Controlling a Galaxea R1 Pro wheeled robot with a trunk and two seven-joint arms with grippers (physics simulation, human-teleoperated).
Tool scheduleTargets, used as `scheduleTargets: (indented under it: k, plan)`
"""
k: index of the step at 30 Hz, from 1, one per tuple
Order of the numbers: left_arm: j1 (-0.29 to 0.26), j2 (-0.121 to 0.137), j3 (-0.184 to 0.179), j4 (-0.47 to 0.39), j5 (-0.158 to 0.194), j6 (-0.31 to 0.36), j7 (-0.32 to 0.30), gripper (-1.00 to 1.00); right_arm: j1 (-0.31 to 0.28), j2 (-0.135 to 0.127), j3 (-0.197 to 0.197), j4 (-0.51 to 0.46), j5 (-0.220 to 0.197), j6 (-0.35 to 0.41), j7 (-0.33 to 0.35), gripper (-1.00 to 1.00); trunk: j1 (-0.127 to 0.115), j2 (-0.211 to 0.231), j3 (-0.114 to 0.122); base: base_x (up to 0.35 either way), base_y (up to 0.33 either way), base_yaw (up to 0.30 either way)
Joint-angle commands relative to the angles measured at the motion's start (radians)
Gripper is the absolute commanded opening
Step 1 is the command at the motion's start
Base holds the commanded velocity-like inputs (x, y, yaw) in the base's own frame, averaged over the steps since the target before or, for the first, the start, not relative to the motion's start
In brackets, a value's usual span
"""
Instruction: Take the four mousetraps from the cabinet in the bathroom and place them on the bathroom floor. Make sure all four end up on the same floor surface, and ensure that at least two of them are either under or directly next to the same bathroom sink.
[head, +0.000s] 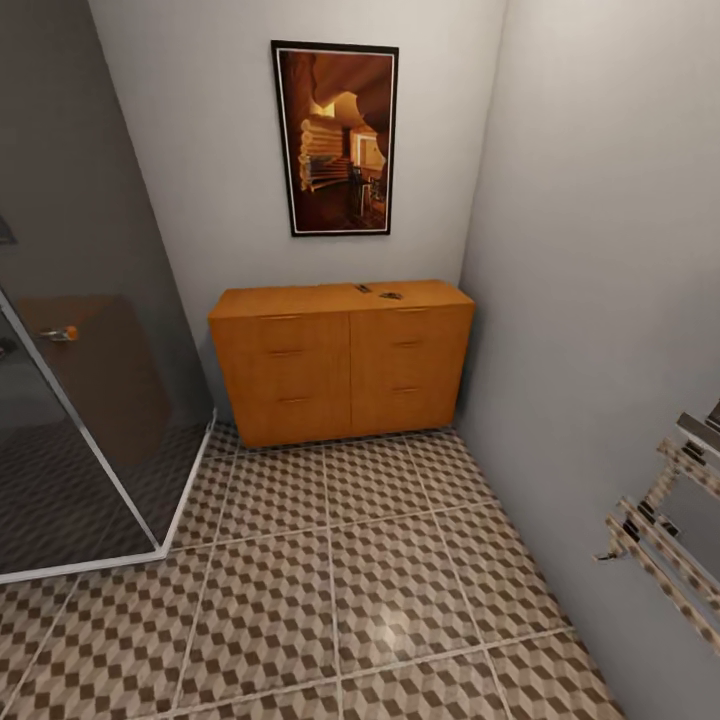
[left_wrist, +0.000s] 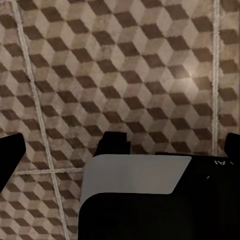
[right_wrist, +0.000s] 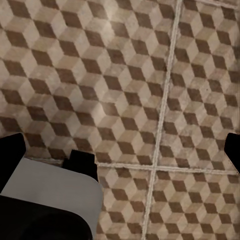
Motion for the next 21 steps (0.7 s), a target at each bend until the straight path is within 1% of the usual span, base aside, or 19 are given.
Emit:
scheduleTargets:
  k: [1,14,16,21]
  plan:
    - [-0.002,0.001,-0.006,-0.004,0.003,-0.002,0.006,1.0,-0.001,0.001,0.008,0.002,-0.008,-0.004,-0.001,1.0,0.001,0.0,-0.001,0.336,0.0,0.0]
    - [-0.002,0.001,-0.006,-0.004,0.003,-0.001,0.007,1.0,-0.001,0.002,0.008,0.002,-0.006,-0.005,-0.001,1.0,0.001,0.0,-0.001,0.336,0.0,0.0]
    - [-0.002,0.001,-0.006,-0.004,0.003,-0.001,0.007,1.0,-0.001,-0.003,0.008,0.005,-0.003,-0.004,0.0,1.0,0.001,0.0,-0.001,0.336,0.0,0.0]
    - [-0.002,0.001,-0.005,-0.004,0.004,-0.002,0.007,1.0,-0.001,-0.004,0.009,0.005,-0.002,-0.005,0.0,1.0,0.001,0.0,-0.001,0.321,0.0,0.0]
